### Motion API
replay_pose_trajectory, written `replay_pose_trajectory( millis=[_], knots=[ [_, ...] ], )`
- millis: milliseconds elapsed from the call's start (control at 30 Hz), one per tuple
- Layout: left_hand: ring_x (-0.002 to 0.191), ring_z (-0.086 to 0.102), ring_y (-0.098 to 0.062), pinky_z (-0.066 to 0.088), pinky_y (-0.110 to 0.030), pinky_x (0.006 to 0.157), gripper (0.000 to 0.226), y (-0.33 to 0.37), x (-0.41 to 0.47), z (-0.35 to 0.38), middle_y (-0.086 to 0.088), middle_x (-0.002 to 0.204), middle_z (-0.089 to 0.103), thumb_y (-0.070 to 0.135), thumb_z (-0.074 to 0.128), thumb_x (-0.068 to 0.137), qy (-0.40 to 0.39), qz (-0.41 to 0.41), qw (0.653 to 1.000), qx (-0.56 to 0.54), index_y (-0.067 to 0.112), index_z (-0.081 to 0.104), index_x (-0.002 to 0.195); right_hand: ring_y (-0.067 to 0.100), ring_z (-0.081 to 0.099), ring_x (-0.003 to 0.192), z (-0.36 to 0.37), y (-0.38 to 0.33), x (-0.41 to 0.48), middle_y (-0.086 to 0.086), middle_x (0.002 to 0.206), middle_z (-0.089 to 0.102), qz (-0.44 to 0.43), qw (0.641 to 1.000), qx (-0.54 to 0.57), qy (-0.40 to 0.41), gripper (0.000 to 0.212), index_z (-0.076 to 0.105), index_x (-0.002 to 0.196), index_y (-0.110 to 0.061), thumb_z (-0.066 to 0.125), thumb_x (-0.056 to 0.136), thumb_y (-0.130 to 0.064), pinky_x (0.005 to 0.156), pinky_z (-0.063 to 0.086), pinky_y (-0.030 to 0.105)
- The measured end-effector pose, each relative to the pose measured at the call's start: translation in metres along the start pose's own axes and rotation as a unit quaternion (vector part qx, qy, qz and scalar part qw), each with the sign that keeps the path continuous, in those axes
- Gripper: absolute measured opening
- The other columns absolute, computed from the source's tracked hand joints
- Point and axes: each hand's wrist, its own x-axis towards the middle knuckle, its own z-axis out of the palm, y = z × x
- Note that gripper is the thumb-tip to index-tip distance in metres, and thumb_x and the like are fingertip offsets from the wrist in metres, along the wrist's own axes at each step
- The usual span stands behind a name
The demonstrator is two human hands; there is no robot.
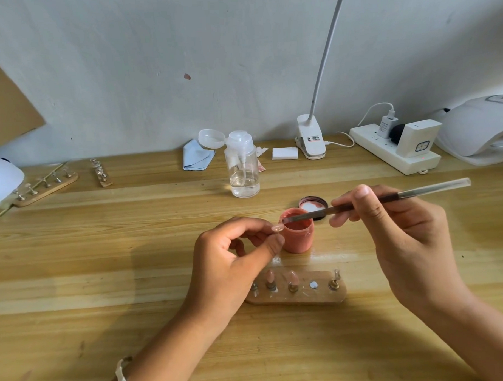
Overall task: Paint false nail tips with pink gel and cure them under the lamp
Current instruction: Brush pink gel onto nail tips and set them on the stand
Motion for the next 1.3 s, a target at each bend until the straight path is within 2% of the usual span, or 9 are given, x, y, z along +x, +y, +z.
replay_pose_trajectory(
  millis=[200,500,800,933,1067,1300],
  knots=[
    [0.045,0.055,-0.002,0.041,-0.015,0.043,0.013,0.0012,-0.0014,0.0004,0.004,0.075,0.072,0.021,0.082,0.071,-0.009,-0.005,1.0,-0.023,0.021,0.077,0.083,0.003,0.069,0.081,0.0,0.0003,0.0006,-0.008,0.078,0.075,0.003,1.0,0.027,0.0,0.027,0.071,0.082,-0.008,0.054,0.099,-0.02,0.08,0.048,0.012],
    [0.049,0.057,-0.003,0.043,-0.015,0.046,0.013,0.0034,-0.0015,0.0006,0.003,0.076,0.073,0.022,0.082,0.071,-0.01,-0.011,1.0,-0.016,0.02,0.076,0.082,0.008,0.07,0.083,0.0006,0.0003,-0.0006,-0.007,0.079,0.075,0.005,1.0,0.019,-0.022,0.029,0.072,0.083,-0.006,0.054,0.098,-0.023,0.082,0.049,0.015],
    [0.056,0.062,-0.008,0.047,-0.012,0.049,0.014,0.0049,-0.002,0.0017,-0.002,0.079,0.074,0.02,0.081,0.07,-0.008,-0.018,1.0,-0.023,0.016,0.077,0.083,0.009,0.07,0.084,-0.0004,0.0024,0.0007,-0.007,0.082,0.076,0.011,0.999,0.008,-0.048,0.026,0.074,0.084,-0.011,0.056,0.098,-0.024,0.082,0.049,0.015],
    [0.058,0.065,-0.019,0.049,-0.017,0.048,0.016,0.004,-0.0026,0.0005,-0.003,0.083,0.075,0.019,0.081,0.073,-0.013,-0.016,1.0,-0.015,0.013,0.077,0.087,0.006,0.07,0.081,-0.0024,0.0033,0.0025,-0.005,0.08,0.076,0.021,0.999,0.015,-0.028,0.028,0.072,0.081,-0.007,0.056,0.098,-0.021,0.08,0.048,0.014],
    [0.051,0.062,-0.008,0.045,-0.017,0.043,0.015,0.0037,-0.0022,-0.0005,-0.001,0.083,0.074,0.019,0.081,0.075,-0.017,-0.014,1.0,-0.016,0.015,0.078,0.089,0.005,0.069,0.08,-0.0022,0.0022,0.0033,-0.004,0.077,0.075,0.026,0.999,0.031,-0.015,0.027,0.071,0.081,-0.005,0.053,0.098,-0.018,0.079,0.048,0.013],
    [0.048,0.058,-0.003,0.044,-0.015,0.046,0.012,0.0039,-0.0022,0.0006,0.003,0.077,0.073,0.021,0.081,0.073,-0.013,-0.017,1.0,-0.013,0.018,0.077,0.084,0.006,0.07,0.082,-0.0001,0.0022,0.001,-0.007,0.081,0.075,0.019,0.999,0.01,-0.046,0.027,0.073,0.084,-0.007,0.053,0.099,-0.018,0.08,0.048,0.013]
  ],
)
